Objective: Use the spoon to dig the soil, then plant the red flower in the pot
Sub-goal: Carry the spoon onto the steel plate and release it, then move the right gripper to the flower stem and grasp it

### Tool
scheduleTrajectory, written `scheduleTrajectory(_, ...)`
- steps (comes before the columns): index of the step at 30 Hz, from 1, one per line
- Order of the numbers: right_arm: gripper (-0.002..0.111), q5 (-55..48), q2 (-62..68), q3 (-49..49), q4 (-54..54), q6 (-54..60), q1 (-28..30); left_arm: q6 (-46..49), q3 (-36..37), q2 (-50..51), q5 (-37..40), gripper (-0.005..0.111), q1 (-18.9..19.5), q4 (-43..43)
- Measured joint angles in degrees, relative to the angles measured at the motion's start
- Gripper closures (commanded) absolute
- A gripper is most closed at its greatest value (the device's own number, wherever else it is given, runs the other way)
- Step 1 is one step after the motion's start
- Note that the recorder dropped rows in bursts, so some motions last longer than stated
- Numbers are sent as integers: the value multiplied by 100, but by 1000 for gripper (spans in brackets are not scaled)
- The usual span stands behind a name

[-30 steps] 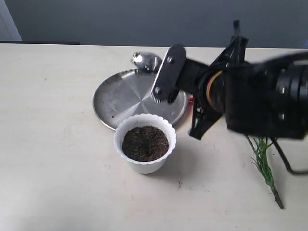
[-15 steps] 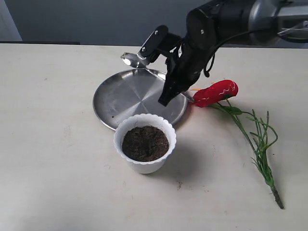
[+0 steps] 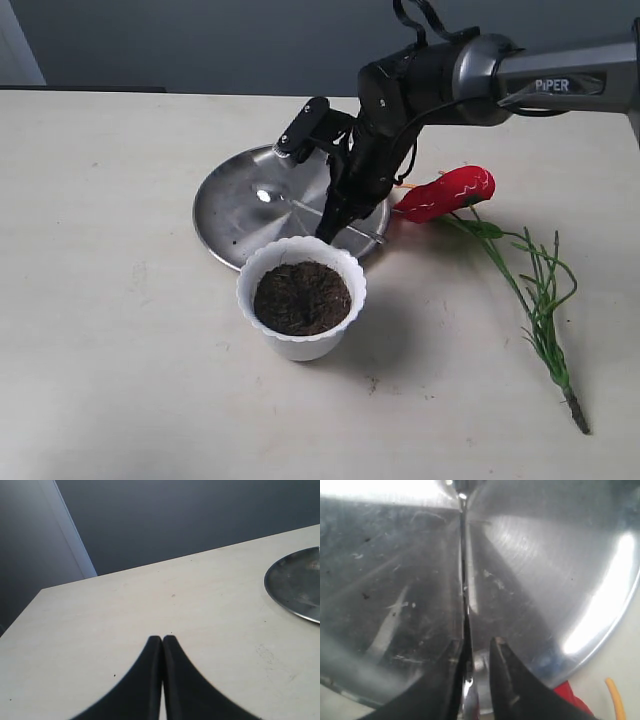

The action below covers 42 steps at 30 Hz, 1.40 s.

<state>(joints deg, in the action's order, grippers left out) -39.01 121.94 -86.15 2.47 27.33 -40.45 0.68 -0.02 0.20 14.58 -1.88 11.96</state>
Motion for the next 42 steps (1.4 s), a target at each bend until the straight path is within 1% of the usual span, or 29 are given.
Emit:
scheduleTrajectory(2,78,0,0,0,-37,0,0,0,0,0,0,106,0,0)
scheduleTrajectory(6,78,-110,0,0,-140,0,0,0,0,0,0,106,0,0)
scheduleTrajectory(13,78,-785,-498,0,-247,-130,9,0,0,0,0,106,0,0)
scheduleTrajectory(16,78,-1080,-947,-10,-247,-546,13,0,0,0,0,106,0,0)
scheduleTrajectory(20,78,-1795,-1467,-22,-32,-1278,13,0,0,0,0,106,0,0)
scheduleTrajectory(23,78,-2266,-1883,134,479,-1843,13,0,0,0,0,106,0,0)
scheduleTrajectory(26,78,-2394,-2326,500,960,-2322,13,0,0,0,0,106,0,0)
scheduleTrajectory(30,78,-2360,-2820,1179,1425,-2854,13,0,0,0,0,106,0,0)
scheduleTrajectory(35,78,-1668,-3102,2009,1605,-3283,13,0,0,0,0,106,0,0)
scheduleTrajectory(40,77,-994,-2928,2265,1854,-3568,13,0,0,0,0,106,0,0)
scheduleTrajectory(41,74,-949,-2873,2268,2027,-3689,13,0,0,0,0,106,0,0)
scheduleTrajectory(42,68,-921,-2816,2268,2182,-3816,13,0,0,0,0,106,0,0)
